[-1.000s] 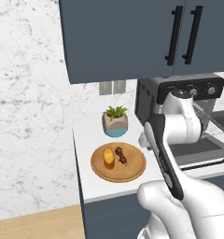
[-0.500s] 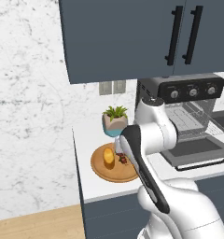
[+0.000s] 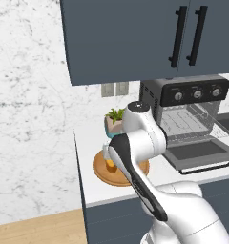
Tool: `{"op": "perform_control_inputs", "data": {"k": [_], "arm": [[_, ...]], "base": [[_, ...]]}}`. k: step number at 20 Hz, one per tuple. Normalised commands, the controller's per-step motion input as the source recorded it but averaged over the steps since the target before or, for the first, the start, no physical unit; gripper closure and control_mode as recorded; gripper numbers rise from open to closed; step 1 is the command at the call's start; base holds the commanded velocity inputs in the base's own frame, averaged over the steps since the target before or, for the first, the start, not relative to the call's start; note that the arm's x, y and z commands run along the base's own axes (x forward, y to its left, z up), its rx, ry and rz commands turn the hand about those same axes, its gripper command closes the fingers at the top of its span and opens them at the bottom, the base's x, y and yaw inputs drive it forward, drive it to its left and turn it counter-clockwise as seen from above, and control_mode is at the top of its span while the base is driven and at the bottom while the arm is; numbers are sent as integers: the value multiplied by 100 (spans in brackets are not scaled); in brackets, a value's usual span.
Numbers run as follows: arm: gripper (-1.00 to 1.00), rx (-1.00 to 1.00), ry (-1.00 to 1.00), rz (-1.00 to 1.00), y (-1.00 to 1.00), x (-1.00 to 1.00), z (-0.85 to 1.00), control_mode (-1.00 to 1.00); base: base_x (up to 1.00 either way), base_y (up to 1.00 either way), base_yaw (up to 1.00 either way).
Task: Pick up the kebab skewer and baguette bread, and place them inside the toaster oven. Close the toaster oven door and start by setting the timer.
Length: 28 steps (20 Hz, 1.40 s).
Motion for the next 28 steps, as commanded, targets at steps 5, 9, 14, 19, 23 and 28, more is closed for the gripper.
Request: {"op": "perform_control_inputs", "data": {"k": [5, 9, 14, 19, 23, 28], "arm": [[-100, 0, 0, 0, -4, 43, -16, -100], [-100, 0, 0, 0, 0, 44, -18, -100], [-100, 0, 0, 0, -13, 38, -18, -100], [-100, 0, 0, 0, -13, 40, -28, -100], [-100, 0, 0, 0, -23, 39, -30, -100], [-100, 1, 0, 0, -36, 19, -37, -100]], "base": [[0, 0, 0], [0, 0, 0], [0, 0, 0], [0, 0, 0], [0, 0, 0], [0, 0, 0]]}}
